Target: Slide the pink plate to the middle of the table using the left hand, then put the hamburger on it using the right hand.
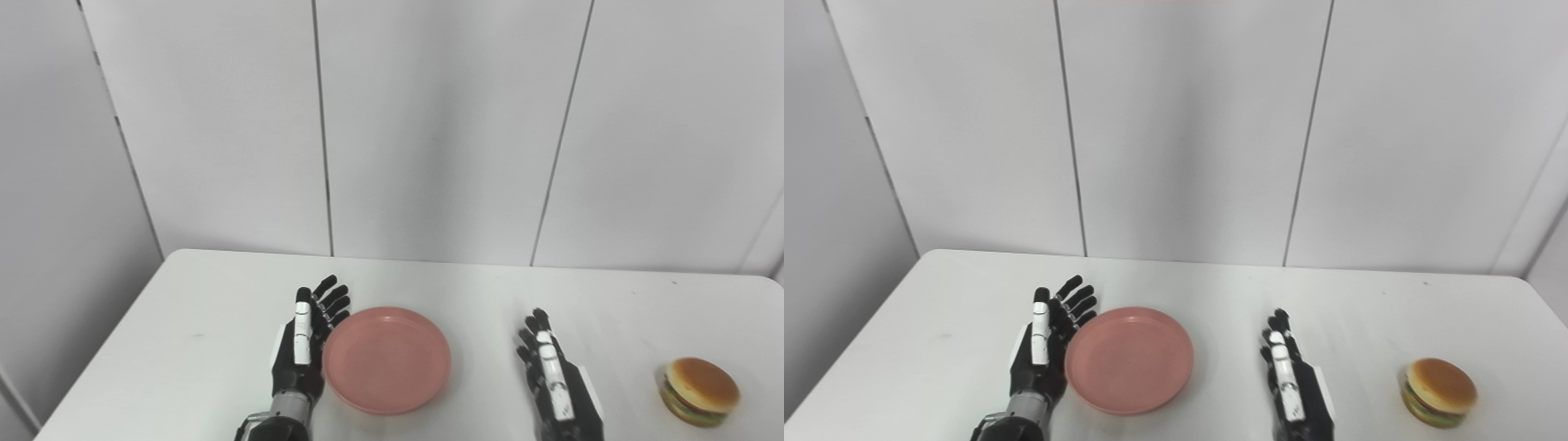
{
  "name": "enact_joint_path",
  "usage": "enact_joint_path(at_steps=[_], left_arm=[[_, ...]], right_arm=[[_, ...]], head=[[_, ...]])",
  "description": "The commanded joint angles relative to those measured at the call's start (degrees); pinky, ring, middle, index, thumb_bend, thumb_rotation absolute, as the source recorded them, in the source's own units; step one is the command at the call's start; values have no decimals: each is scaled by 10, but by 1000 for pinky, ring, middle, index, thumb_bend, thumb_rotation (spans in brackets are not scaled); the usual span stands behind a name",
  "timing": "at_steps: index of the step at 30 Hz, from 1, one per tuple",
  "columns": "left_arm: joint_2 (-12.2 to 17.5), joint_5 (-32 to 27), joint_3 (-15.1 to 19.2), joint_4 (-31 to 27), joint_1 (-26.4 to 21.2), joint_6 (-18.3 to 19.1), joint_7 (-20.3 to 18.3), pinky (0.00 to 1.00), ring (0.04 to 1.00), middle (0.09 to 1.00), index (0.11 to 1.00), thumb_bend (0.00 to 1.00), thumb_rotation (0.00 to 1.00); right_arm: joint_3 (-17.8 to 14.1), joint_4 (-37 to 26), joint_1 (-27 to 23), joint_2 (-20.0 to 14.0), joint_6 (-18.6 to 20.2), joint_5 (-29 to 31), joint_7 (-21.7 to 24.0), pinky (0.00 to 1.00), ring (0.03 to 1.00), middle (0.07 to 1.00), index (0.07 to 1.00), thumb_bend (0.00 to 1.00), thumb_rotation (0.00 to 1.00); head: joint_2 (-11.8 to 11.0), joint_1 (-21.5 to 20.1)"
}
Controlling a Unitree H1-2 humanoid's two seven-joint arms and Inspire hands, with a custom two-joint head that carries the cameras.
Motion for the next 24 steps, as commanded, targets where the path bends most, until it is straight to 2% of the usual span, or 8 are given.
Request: enact_joint_path(at_steps=[1, 9, 12, 14, 17, 19, 22, 24], left_arm=[[-8, 10, -11, -4, 27, 15, -9, 863, 866, 858, 850, 786, 1000], [-18, 29, -33, -44, 45, 40, -6, 882, 892, 884, 877, 792, 1000], [-25, 27, -40, -58, 51, 60, -9, 890, 892, 883, 875, 805, 1000], [-28, 29, -47, -65, 55, 65, -8, 881, 891, 888, 881, 806, 1000], [-30, 44, -59, -62, 59, 49, -6, 881, 897, 894, 887, 800, 1000], [-30, 52, -64, -54, 61, 35, -8, 896, 903, 897, 889, 803, 1000], [-31, 55, -66, -53, 63, 30, -10, 895, 905, 902, 894, 816, 1000], [-31, 52, -66, -53, 64, 28, -13, 917, 917, 917, 906, 819, 1000]], right_arm=[[5, -17, -25, 7, -13, -7, -1, 1000, 979, 992, 1000, 531, 922], [4, -22, -38, 15, -8, -7, -9, 1000, 982, 985, 1000, 558, 886], [-1, -23, -50, -5, -20, -37, -20, 1000, 990, 975, 991, 564, 873], [-6, -24, -60, -25, -19, -60, -25, 1000, 985, 964, 977, 613, 840], [-9, -19, -84, -89, -22, -96, -9, 984, 952, 931, 947, 639, 768], [-14, -35, -99, -157, 15, -109, 21, 936, 929, 920, 935, 682, 720], [-21, -58, -104, -220, 53, -123, 46, 862, 884, 887, 906, 771, 626], [-24, -74, -97, -262, 69, -142, 57, 834, 868, 870, 908, 794, 634]], head=[[1, -1], [19, -36], [30, -49], [33, -53], [36, -61], [36, -70], [36, -78], [35, -87]])
